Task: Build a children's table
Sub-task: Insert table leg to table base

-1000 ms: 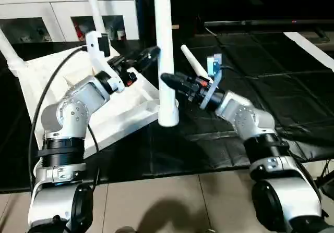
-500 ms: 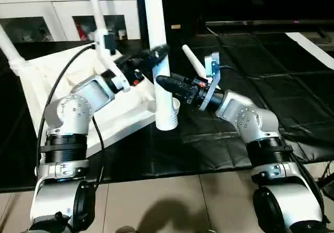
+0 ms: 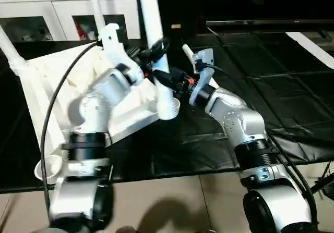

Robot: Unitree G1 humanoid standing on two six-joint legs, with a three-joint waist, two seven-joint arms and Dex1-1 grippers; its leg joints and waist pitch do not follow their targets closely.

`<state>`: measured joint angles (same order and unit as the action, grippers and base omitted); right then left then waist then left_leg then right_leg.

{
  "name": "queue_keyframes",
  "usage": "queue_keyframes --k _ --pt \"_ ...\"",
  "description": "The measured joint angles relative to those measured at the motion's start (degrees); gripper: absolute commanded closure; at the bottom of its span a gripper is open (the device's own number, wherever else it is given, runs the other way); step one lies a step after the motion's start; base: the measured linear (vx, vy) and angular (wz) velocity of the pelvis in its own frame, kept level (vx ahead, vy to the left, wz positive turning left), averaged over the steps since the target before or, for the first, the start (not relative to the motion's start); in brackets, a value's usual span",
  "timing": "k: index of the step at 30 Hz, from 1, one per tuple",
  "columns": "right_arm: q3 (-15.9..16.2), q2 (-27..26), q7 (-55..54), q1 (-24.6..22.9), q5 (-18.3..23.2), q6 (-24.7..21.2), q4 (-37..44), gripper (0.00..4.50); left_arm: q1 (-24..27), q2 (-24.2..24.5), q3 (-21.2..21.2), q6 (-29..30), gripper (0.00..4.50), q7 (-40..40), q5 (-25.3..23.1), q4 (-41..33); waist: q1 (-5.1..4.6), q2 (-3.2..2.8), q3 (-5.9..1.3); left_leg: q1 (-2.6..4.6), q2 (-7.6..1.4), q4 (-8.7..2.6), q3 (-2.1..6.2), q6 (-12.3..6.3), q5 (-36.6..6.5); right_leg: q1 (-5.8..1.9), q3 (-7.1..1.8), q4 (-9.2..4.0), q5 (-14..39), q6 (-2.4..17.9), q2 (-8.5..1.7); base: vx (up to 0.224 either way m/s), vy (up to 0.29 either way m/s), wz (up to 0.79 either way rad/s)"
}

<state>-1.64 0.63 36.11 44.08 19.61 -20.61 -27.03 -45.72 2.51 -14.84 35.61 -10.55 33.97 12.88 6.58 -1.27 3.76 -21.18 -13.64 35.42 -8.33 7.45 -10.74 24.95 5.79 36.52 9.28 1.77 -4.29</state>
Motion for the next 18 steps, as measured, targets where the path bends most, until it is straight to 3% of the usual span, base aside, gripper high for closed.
queue_keyframes --k 7,8,12,13,18 --pt "1.01 -0.47 -0.79 0.0 -1.3 1.17 0.0 2.76 -0.2 -0.34 0.45 -1.08 1.63 0.43 -0.85 -0.02 -0.12 0.0 0.0 -0.01 0.0 -0.09 -0.01 0.0 0.0 0.0 0.0 -0.08 -0.01 -0.01 0.01 0.0 0.0 0.0" --pt "1.16 -0.53 -0.8 0.0 -1.38 1.24 0.0 2.76 -0.2 -0.34 0.65 -1.08 1.86 0.67 -1.1 -0.02 -0.11 0.0 0.0 -0.01 0.0 -0.1 -0.01 0.0 0.0 0.0 0.01 -0.09 -0.01 -0.01 0.01 0.0 0.0 0.0" --pt "1.62 -0.67 -1.01 0.0 -1.95 1.54 0.0 2.76 -0.08 -0.48 1.27 -1.1 2.09 1.41 -1.9 -0.46 -0.11 0.0 0.0 -0.01 0.0 -0.11 -0.01 0.0 0.0 0.0 0.0 -0.17 -0.03 -0.03 0.01 0.0 0.0 0.0" --pt "1.65 -0.71 -1.05 -0.01 -2.0 1.56 0.0 2.76 -0.02 -0.53 1.26 -1.1 2.35 1.48 -2.15 -0.6 -0.11 0.0 0.0 -0.01 0.0 -0.11 -0.01 0.0 0.0 0.0 0.01 -0.18 -0.03 -0.03 0.01 0.0 0.0 0.0" --pt "2.01 -0.79 -1.14 -0.01 -2.18 2.27 0.0 2.76 0.03 -0.49 1.1 -1.43 2.56 2.2 -2.55 -0.77 -0.09 0.0 0.0 -0.01 0.01 -0.12 -0.01 -0.01 0.0 0.0 0.01 -0.23 -0.06 -0.04 0.01 0.0 0.0 0.0"
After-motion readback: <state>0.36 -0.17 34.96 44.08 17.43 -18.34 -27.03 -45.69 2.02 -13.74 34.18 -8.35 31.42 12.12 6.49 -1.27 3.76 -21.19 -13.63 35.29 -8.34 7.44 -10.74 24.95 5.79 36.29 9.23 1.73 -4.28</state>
